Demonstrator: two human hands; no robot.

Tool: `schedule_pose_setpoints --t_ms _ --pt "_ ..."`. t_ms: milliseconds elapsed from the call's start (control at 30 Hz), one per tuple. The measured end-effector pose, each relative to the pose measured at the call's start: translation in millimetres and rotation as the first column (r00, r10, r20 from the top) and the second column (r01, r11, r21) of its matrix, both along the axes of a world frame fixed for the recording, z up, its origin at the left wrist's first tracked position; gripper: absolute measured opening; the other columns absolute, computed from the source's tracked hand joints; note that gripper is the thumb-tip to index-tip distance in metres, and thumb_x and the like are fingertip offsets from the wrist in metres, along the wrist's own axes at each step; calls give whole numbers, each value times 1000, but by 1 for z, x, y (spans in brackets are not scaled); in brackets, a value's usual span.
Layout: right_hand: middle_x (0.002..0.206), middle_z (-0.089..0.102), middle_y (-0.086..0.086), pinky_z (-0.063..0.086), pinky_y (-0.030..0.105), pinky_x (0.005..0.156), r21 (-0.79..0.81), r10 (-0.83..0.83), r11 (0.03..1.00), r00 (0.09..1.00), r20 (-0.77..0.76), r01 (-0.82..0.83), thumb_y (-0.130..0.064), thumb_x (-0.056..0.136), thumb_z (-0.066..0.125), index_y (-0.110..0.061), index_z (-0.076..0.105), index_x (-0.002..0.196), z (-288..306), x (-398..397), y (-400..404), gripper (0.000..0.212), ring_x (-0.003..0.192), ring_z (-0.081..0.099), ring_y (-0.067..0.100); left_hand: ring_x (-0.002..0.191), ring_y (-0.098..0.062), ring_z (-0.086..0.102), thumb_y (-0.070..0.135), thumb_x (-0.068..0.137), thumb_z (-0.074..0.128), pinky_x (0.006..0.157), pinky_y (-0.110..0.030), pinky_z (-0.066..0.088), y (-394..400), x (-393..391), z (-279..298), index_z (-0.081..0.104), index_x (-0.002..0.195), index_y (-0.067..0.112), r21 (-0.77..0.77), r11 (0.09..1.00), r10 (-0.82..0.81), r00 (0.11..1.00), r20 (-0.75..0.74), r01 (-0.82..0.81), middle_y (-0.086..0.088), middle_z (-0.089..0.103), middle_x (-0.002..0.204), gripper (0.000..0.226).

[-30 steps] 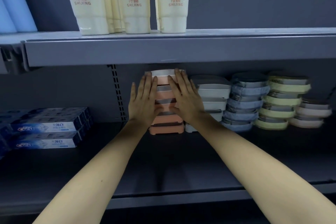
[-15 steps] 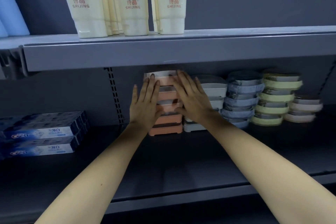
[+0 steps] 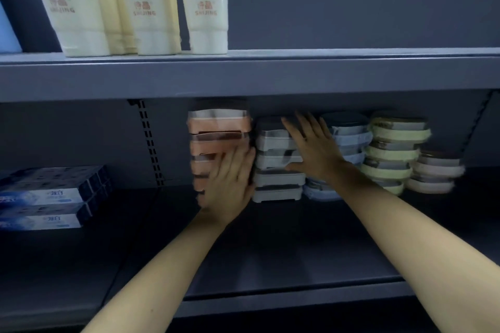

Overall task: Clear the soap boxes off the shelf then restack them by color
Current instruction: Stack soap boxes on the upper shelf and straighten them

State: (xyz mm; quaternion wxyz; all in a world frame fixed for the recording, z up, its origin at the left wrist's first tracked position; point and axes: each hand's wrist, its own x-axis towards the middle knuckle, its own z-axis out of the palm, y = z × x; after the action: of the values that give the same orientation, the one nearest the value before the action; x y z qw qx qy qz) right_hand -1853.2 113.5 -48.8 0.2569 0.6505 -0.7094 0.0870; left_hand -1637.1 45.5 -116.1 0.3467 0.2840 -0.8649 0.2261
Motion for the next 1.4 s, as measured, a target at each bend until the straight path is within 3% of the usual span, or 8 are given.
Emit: schedule_pose_setpoints --t_ms 267,633,733,833,967,1067,1200,1400 --pt "133 44 21 34 54 105 -20 129 991 991 -31 -130 -34 59 85 -15 31 146 -6 -11 -13 104 121 43 42 138 -24 28 39 75 71 114 -43 11 19 -35 -41 31 143 5 22 998 46 953 300 -55 -12 32 149 86" --pt "143 36 16 29 46 108 -38 181 982 981 -66 -184 -39 72 77 -20 21 150 -8 -15 -19 98 129 35 37 129 -19 47 42 73 72 111 -43 30 18 -44 -51 51 133 9 15 990 122 906 406 -140 -5 47 142 71" --pt "143 37 16 32 48 107 -36 190 981 981 -52 -192 -39 70 78 -20 22 149 -9 -14 -23 99 128 36 37 138 -20 34 43 86 58 115 -44 18 21 -43 -50 39 141 9 62 981 143 902 408 -183 -5 32 151 67" --pt "143 37 15 33 47 107 -43 185 981 981 -51 -187 -39 69 78 -21 22 149 -10 -14 -23 100 128 37 36 146 -21 -4 37 102 25 114 -41 -11 22 -43 -50 -1 149 8 100 974 128 858 498 -204 -4 -10 157 61" --pt "145 35 17 26 49 110 -66 175 981 981 -79 -181 -41 68 79 -21 23 149 -9 -13 -21 101 130 35 38 145 -21 -13 36 102 19 114 -42 -14 23 -44 -47 -9 148 9 130 967 129 857 499 -221 -4 -18 156 61" --pt "153 24 17 12 51 115 -89 169 981 983 -72 -175 -48 72 75 -18 14 151 -6 -13 -15 103 140 22 37 146 -23 0 38 100 29 115 -45 -5 22 -43 -51 5 150 7 100 977 119 872 475 -188 -7 -4 158 63" --pt "148 34 20 19 53 112 -151 121 979 988 -98 -135 -51 66 78 -13 23 148 -2 -25 3 106 134 35 39 136 -21 37 44 83 58 111 -43 25 21 -46 -50 40 140 8 8 998 54 929 366 -61 -7 30 150 69" --pt "143 40 21 28 58 107 -228 41 971 988 -149 -74 -50 64 78 -12 27 144 1 -72 52 102 129 41 39 132 -24 42 36 75 69 112 -46 21 32 -85 -36 46 136 4 -10 995 -91 954 287 98 -11 43 145 73"
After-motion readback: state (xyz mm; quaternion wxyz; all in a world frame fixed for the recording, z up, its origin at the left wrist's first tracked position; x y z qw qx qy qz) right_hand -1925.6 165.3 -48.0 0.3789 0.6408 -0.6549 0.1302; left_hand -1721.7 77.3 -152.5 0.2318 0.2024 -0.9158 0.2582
